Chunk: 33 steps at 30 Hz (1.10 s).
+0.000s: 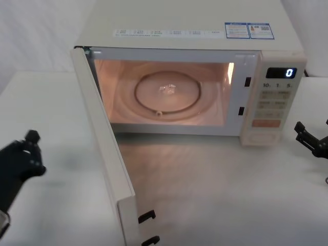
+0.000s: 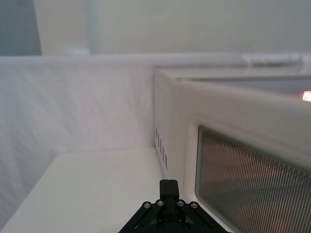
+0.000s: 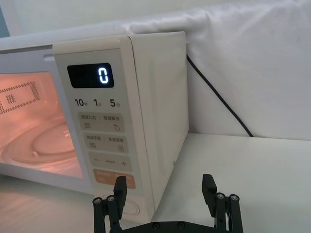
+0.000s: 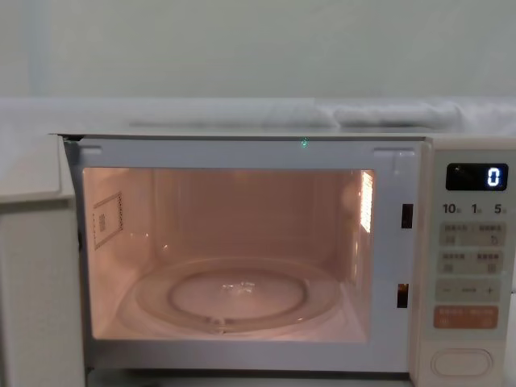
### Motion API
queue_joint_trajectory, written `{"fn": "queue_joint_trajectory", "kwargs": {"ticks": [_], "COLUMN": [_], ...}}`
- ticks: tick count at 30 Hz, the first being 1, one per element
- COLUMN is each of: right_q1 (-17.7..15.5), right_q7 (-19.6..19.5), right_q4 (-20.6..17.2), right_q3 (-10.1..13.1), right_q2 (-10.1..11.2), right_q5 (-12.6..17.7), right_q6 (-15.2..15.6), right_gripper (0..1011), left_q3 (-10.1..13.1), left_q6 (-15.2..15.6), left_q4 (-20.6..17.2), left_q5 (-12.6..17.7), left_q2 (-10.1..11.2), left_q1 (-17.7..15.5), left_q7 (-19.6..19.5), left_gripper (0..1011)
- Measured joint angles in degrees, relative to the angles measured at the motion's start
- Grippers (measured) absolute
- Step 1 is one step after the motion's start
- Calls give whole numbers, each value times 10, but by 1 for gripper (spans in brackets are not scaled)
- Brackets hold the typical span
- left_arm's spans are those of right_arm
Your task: Press the button to open the microwave door with one hand; close the microwave door with the other hand.
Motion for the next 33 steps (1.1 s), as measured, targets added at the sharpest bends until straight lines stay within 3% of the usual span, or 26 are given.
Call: {"fn": "queue_joint_trajectory", "kwargs": {"ticks": [6,13,20,33], "right_q1": [0,0,0,0], "right_q7": [0,0,0,0], "right_q4": [0,0,0,0], "right_q3": [0,0,0,0], "right_q2": [0,0,0,0], "right_q5": [0,0,0,0], "right_q6": [0,0,0,0], "right_gripper": [1002,1002,1002,1002], "left_q3": [-24,-16,5,63], "left_q6": [18,46,62,70], "left_q4": [-37,-67,-75,-39], "left_q5": [-46,-85,-111,-111], "left_q2": [6,39,82,126], "left_q1": [12,14,1,-55], "left_q7": [-25,-63,-107,-132], "left_gripper": [0,0,0,0]}}
